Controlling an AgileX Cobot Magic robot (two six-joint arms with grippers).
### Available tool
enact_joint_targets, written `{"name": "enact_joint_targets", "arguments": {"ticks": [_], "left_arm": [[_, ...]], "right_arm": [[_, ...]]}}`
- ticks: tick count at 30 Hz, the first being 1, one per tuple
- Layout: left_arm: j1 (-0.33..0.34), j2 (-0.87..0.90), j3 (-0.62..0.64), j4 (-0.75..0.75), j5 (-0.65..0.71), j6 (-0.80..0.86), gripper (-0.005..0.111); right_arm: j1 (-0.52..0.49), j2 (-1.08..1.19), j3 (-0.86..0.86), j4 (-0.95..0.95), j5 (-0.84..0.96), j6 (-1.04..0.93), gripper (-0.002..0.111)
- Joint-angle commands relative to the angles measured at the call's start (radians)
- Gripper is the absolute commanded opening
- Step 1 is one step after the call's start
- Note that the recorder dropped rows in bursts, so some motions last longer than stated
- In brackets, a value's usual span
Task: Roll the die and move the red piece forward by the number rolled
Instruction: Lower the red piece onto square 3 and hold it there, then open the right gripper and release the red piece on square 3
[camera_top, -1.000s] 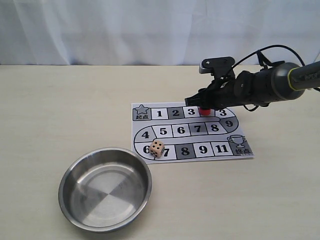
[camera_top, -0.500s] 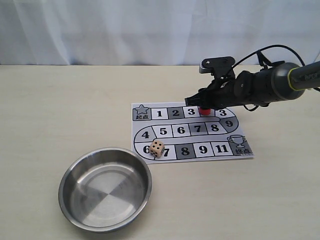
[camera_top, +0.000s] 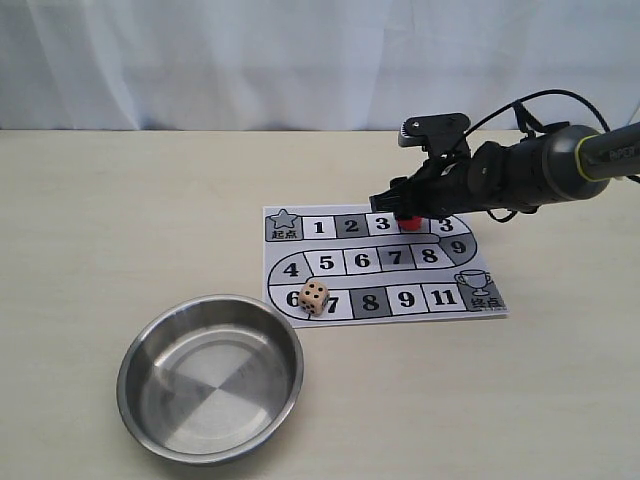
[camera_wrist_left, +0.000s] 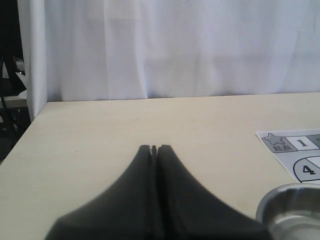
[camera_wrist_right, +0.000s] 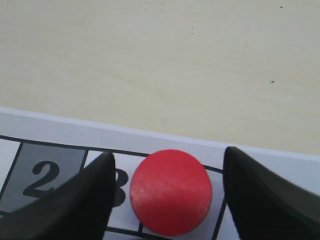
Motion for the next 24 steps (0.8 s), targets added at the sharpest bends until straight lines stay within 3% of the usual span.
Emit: {"name": "enact_joint_targets", "arguments": {"ticks": [1, 10, 24], "left_arm": [[-0.002, -0.002, 0.003, -0.002, -0.010, 0.000, 0.000], [-0.002, -0.002, 0.003, -0.002, -0.010, 0.000, 0.000], [-0.002, -0.002, 0.003, -0.002, -0.010, 0.000, 0.000]], "right_arm": [[0.000, 0.004, 0.000, -0.004, -0.009, 0.002, 0.066], [0.000, -0.049, 0.000, -0.004, 0.002, 0.004, 0.068], [0.000, -0.168, 0.000, -0.004, 0.195, 0.004, 0.068]]}}
